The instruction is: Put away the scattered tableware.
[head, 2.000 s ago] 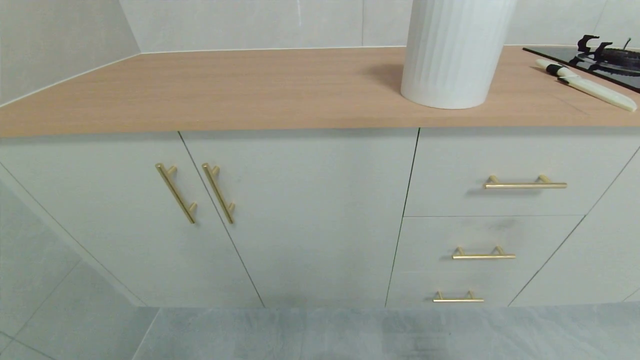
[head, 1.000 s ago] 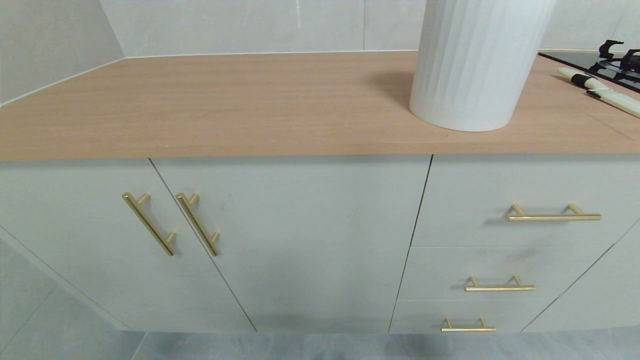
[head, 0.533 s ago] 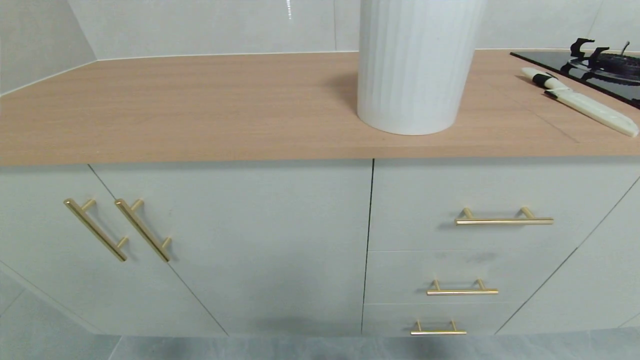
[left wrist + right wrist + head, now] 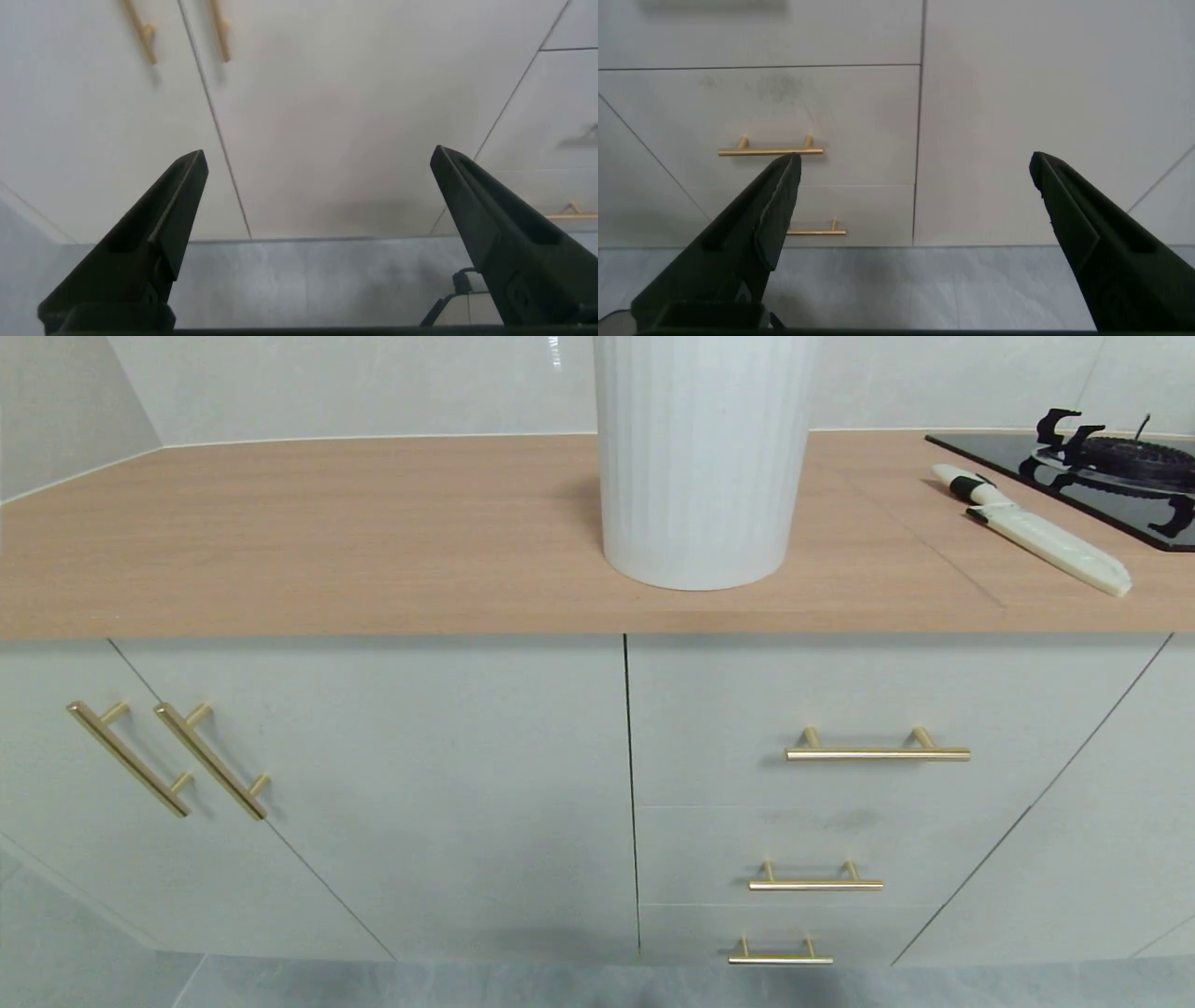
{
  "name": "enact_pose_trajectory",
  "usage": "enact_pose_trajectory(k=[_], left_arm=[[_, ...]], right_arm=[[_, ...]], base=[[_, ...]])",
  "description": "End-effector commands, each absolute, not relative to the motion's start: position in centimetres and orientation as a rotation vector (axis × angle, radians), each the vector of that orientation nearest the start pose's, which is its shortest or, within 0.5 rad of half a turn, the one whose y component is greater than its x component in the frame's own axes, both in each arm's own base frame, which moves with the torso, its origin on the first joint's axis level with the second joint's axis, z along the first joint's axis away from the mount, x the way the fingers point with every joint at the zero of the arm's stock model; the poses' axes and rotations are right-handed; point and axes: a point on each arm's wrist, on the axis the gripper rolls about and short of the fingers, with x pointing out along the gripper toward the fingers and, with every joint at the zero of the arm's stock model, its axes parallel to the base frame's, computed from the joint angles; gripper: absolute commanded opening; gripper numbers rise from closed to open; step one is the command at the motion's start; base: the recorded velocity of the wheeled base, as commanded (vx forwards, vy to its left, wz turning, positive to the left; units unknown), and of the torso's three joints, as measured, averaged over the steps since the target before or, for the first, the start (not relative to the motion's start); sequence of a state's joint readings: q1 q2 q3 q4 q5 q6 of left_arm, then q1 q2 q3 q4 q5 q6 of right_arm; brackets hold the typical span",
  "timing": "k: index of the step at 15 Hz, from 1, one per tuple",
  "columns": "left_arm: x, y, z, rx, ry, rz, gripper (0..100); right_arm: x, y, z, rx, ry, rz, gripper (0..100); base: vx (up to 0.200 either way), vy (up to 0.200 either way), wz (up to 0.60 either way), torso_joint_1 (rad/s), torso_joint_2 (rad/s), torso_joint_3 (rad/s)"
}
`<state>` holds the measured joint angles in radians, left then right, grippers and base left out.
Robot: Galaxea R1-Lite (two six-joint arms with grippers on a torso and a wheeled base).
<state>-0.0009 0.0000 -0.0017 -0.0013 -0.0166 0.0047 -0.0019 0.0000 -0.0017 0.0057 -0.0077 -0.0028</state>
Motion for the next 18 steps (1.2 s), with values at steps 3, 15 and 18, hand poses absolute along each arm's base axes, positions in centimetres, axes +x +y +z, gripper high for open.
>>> enact_pose_trajectory(k=[3,15,18], left_arm=[[-2.28,-0.04,7.61,0.005,-0.002,-0.017,100],[-2.28,-0.04,7.61,0.005,-0.002,-0.017,100],[-2.28,-0.04,7.61,0.005,-0.002,-0.017,100]], right_arm=[[-2.28,-0.01,7.53,-0.003,0.006,-0.009,100],[-2.28,-0.01,7.53,-0.003,0.006,-0.009,100],[-2.28,-0.01,7.53,-0.003,0.006,-0.009,100]], base=[[0.000,0.000,0.00,0.000,0.00,0.000],[0.083,0.000,0.00,0.001,0.00,0.001],[0.000,0.000,0.00,0.000,0.00,0.000]])
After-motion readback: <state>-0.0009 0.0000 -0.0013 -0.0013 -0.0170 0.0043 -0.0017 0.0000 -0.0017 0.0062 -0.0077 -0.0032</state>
